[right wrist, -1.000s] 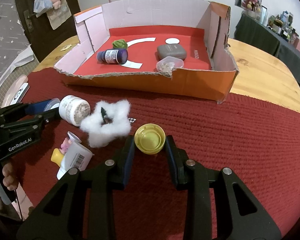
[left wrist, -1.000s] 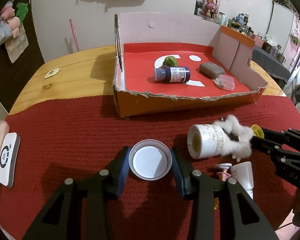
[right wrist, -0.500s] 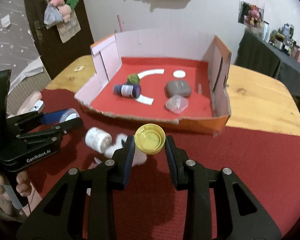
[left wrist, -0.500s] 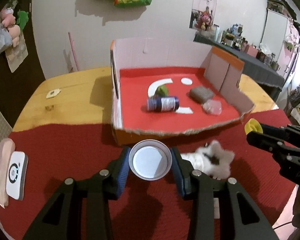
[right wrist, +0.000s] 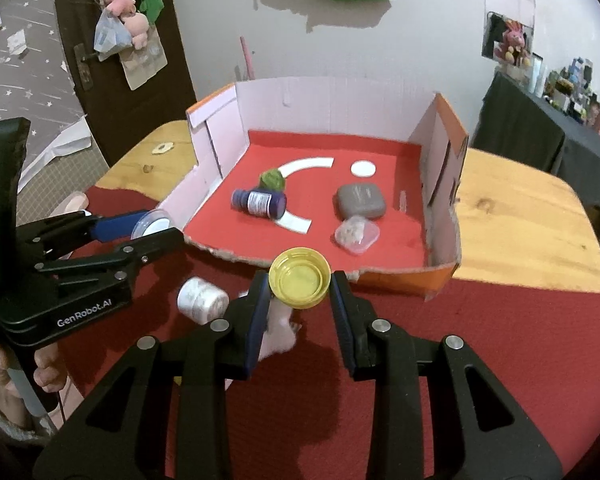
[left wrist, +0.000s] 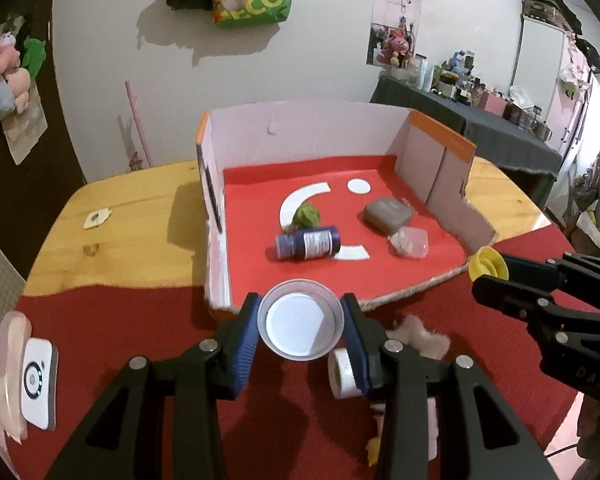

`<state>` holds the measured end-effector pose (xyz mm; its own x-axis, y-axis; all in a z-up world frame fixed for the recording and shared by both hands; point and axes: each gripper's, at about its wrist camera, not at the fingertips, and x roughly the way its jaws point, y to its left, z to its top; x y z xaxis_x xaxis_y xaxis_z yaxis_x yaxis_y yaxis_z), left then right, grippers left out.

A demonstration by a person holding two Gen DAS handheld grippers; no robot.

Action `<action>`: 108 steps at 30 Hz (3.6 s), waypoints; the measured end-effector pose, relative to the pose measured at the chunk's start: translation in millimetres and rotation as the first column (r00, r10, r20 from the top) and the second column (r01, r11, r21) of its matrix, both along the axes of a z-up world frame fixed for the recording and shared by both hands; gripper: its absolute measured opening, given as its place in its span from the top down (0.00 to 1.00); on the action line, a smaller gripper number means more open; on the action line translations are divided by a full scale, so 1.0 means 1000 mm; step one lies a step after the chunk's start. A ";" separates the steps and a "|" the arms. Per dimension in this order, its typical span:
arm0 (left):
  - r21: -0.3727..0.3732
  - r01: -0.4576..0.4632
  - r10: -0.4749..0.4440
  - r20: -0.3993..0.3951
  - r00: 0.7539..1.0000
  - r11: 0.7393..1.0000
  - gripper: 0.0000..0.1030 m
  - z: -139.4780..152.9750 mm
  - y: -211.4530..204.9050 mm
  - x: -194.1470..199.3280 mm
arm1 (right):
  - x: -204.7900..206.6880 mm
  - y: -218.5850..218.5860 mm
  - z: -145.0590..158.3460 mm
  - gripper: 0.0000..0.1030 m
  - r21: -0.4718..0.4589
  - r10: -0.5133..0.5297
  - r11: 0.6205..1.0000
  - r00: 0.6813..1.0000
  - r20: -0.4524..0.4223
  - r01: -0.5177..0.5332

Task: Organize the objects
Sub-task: 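Carry the white lid and yellow cap over into the cardboard box, then lower the white lid and yellow cap onto the box floor and open both grippers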

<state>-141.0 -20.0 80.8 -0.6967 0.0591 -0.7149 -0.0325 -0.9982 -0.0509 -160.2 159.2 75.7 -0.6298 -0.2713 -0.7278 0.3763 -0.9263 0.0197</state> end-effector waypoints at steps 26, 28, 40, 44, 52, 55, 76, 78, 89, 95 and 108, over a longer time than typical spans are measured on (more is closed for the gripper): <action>0.068 0.059 -0.067 0.123 0.990 0.996 0.59 -0.010 -0.005 -0.052 | -0.062 0.006 -0.004 0.71 -0.065 0.070 0.996 0.982 0.174 -0.059; 0.054 0.064 -0.070 0.132 0.989 0.997 0.59 -0.011 -0.004 -0.056 | -0.071 0.006 -0.007 0.71 -0.058 0.068 0.997 0.978 0.198 -0.057; 0.020 0.136 -0.137 0.221 0.966 0.991 0.59 -0.030 0.011 -0.079 | -0.092 -0.004 -0.032 0.71 -0.002 0.098 0.995 0.938 0.333 -0.103; 0.021 0.139 -0.140 0.237 0.962 0.990 0.59 -0.034 0.011 -0.084 | -0.097 -0.003 -0.035 0.71 0.000 0.096 0.995 0.933 0.347 -0.102; 0.022 0.132 -0.133 0.255 0.958 0.991 0.59 -0.042 0.008 -0.093 | -0.105 0.000 -0.041 0.71 0.017 0.082 0.995 0.931 0.355 -0.095; 0.029 0.129 -0.132 0.260 0.956 0.991 0.59 -0.046 0.007 -0.095 | -0.108 0.001 -0.044 0.71 0.023 0.077 0.996 0.934 0.349 -0.090; 0.022 0.092 -0.094 0.255 0.962 0.996 0.59 -0.054 -0.001 -0.115 | -0.127 0.015 -0.053 0.71 0.068 0.022 0.997 0.966 0.259 -0.041; 0.017 0.089 -0.091 0.254 0.963 0.996 0.59 -0.054 -0.001 -0.117 | -0.128 0.018 -0.052 0.71 0.067 0.016 0.997 0.968 0.250 -0.033; 0.012 0.076 -0.077 0.254 0.964 0.997 0.59 -0.054 -0.004 -0.125 | -0.137 0.028 -0.050 0.71 0.075 -0.010 0.997 0.976 0.219 -0.006; 0.005 0.071 -0.070 0.254 0.965 0.997 0.59 -0.055 -0.005 -0.129 | -0.141 0.033 -0.047 0.71 0.076 -0.014 0.997 0.977 0.211 -0.002; 0.001 0.054 -0.053 0.247 0.968 0.999 0.59 -0.056 -0.004 -0.133 | -0.154 0.025 -0.055 0.71 0.073 -0.003 0.997 0.981 0.193 -0.012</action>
